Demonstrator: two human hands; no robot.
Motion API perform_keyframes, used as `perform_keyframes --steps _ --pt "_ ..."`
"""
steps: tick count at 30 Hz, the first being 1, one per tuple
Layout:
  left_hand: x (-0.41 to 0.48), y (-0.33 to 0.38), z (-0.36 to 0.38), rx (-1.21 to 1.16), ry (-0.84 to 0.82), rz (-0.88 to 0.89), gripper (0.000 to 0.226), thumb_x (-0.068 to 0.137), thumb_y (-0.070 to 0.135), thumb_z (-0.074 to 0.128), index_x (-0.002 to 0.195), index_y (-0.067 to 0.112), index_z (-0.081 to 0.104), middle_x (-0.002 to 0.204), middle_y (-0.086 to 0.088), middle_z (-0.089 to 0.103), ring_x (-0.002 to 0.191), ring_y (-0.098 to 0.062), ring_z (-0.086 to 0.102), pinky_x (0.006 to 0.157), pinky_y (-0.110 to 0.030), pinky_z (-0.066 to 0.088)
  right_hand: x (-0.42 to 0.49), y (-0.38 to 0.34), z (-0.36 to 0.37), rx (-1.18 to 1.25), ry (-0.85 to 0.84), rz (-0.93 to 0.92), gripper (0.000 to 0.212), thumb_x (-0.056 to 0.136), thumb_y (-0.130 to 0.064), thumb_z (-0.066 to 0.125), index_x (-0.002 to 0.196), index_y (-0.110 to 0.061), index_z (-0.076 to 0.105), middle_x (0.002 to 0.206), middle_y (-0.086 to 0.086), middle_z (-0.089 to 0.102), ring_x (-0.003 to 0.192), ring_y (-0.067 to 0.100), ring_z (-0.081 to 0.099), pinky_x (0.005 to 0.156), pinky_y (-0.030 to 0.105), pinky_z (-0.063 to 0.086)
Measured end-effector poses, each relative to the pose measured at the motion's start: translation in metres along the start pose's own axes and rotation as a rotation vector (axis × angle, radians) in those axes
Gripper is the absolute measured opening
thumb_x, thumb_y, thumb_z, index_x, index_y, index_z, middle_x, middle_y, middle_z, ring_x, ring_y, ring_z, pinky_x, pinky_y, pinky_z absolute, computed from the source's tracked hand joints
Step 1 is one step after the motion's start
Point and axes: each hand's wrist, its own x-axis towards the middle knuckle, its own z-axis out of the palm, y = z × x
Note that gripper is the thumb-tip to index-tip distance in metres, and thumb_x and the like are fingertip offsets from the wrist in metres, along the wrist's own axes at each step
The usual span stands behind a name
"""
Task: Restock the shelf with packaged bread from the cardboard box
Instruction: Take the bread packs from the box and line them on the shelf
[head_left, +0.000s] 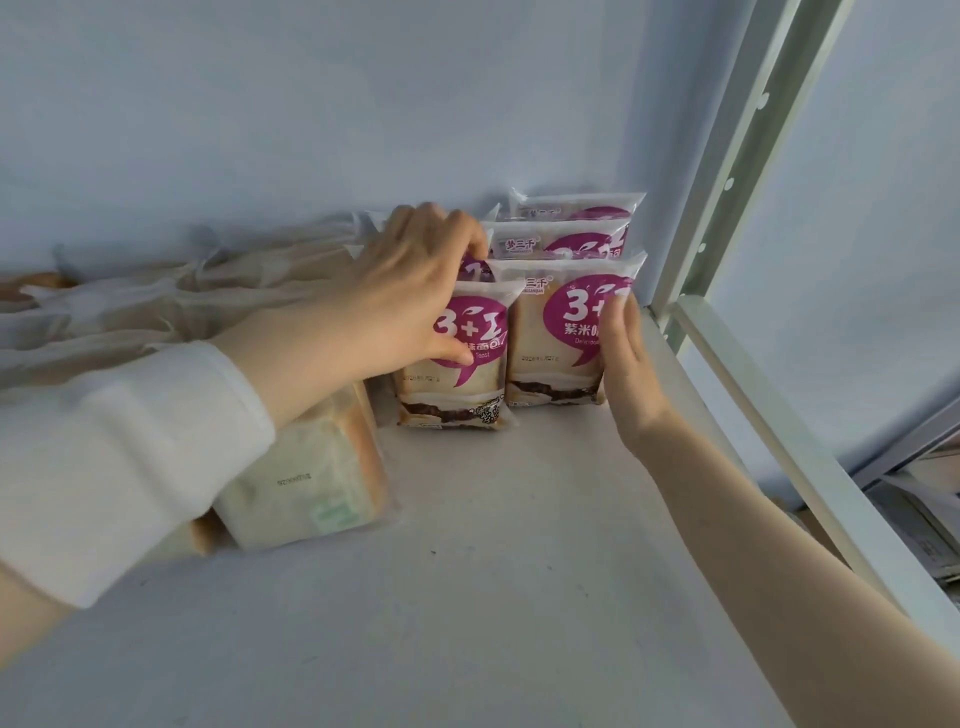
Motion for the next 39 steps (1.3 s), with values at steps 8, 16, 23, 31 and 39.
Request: perform_keyframes --steps 8,16,23,31,39 --pt "0.007 0.000 0.013 0.147 -0.166 -0.029 0.115 0.061 0.069 0.055 0.146 0.026 -0.009 0.156 -0.011 -0.014 0.144 -0.035 0.002 0.113 -0.062 0.004 0.022 -0.001 0.022 0.131 0.022 0.118 0.074 0.087 -0.068 0.010 0.143 -0.024 0.032 0.138 0.002 0.049 0.125 0.013 0.048 0.110 0.039 0.036" --pt "0.007 -0.001 0.020 0.234 -0.077 -0.003 0.107 0.065 0.065 0.059 0.145 0.020 0.006 0.155 -0.017 -0.001 0.139 -0.040 0.019 0.109 -0.061 0.015 0.020 -0.002 0.030 0.184 0.091 0.030 0.070 0.088 -0.066 0.014 0.136 -0.022 0.042 0.132 0.003 0.056 0.118 0.011 0.055 0.098 0.027 0.046" --pt "0.006 0.010 0.014 0.255 -0.101 -0.076 0.098 0.073 0.060 0.059 0.144 0.017 0.007 0.155 -0.019 -0.008 0.141 -0.038 0.013 0.112 -0.059 0.013 0.010 -0.012 0.018 -0.009 0.023 -0.078 0.031 0.094 -0.047 0.035 0.120 -0.032 0.040 0.107 -0.015 0.059 0.089 -0.014 0.061 0.069 0.007 0.049" --pt "-0.007 0.011 0.013 0.296 -0.204 -0.155 0.127 0.064 0.071 0.058 0.141 0.017 -0.027 0.152 -0.020 -0.023 0.142 -0.038 -0.011 0.111 -0.065 0.008 -0.022 0.008 0.005 -0.469 -0.138 -0.169 0.105 0.074 -0.019 0.075 0.146 -0.006 0.000 0.147 0.009 0.035 0.133 0.018 0.037 0.104 0.020 0.032" --pt "-0.008 0.018 0.024 0.354 -0.087 -0.323 0.112 0.076 0.062 0.055 0.143 0.014 -0.022 0.152 -0.029 -0.012 0.140 -0.047 0.003 0.106 -0.065 0.024 -0.015 0.011 0.022 -0.573 -0.066 -0.121 0.095 0.082 -0.025 0.067 0.144 0.000 -0.001 0.152 0.018 0.021 0.141 0.028 0.025 0.111 0.044 0.030"
